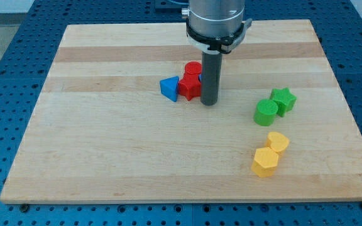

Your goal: Slide the blue cube to the top

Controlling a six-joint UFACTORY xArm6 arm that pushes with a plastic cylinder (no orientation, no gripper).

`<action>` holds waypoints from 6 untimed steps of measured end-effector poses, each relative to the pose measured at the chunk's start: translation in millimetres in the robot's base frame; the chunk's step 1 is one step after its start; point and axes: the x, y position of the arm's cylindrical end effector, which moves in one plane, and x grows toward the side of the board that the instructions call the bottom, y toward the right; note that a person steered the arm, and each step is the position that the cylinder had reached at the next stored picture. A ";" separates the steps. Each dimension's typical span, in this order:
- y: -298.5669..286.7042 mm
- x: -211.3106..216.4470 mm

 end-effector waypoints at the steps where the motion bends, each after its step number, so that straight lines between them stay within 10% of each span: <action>1: 2.5 -14.1; 6: 3.7 -113.9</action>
